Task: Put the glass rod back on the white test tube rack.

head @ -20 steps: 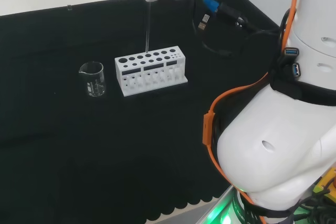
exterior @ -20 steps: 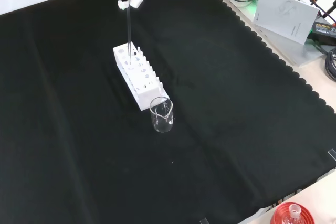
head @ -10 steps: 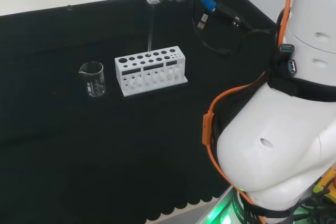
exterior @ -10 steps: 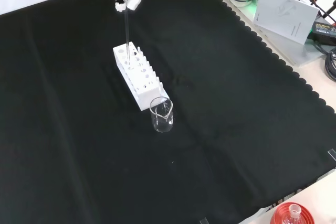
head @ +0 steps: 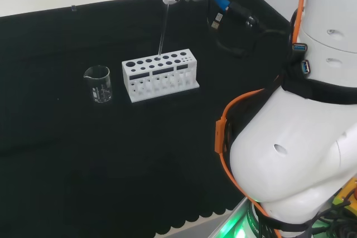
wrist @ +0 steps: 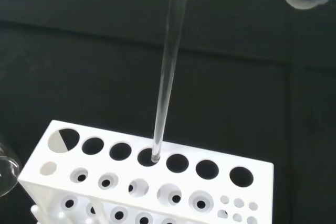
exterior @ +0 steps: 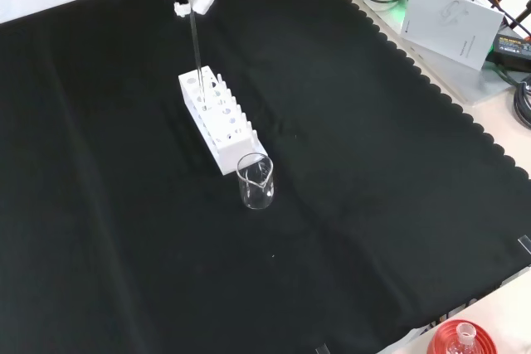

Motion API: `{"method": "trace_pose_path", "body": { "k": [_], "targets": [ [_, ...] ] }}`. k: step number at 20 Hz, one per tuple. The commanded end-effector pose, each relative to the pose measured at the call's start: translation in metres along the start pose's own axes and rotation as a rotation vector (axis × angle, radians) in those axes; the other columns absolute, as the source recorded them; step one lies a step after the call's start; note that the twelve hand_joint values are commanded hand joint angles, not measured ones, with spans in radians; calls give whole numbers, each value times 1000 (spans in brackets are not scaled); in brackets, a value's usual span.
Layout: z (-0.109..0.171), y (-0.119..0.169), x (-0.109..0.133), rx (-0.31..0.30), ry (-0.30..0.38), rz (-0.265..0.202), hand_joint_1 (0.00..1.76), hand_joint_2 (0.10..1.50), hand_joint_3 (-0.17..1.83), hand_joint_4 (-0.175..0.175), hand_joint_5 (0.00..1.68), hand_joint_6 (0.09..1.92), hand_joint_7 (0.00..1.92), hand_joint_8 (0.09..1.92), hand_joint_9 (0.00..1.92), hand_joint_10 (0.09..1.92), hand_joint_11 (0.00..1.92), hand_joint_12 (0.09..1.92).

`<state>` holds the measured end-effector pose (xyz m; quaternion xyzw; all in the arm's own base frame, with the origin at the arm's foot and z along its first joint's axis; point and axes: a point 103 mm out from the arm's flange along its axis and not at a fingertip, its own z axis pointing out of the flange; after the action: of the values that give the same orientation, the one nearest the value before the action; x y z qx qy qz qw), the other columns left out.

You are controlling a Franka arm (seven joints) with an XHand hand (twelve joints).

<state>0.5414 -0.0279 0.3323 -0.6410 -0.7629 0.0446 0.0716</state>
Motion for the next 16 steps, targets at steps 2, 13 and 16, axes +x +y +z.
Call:
{"method": "trace_pose_path", "body": {
  "k": [2,13,16],
  "targets": [
    [7,10,11,24,-24,-22,1331,1015,-175,-175,1459,87,1645,87,1818,87,1682,360],
    [16,35,40,55,-50,-78,1331,1014,-175,-175,1458,87,1645,87,1818,87,1682,359],
    [21,38,39,65,-55,-84,1331,1014,-175,-175,1458,87,1645,87,1818,87,1682,359]
  ]
}}
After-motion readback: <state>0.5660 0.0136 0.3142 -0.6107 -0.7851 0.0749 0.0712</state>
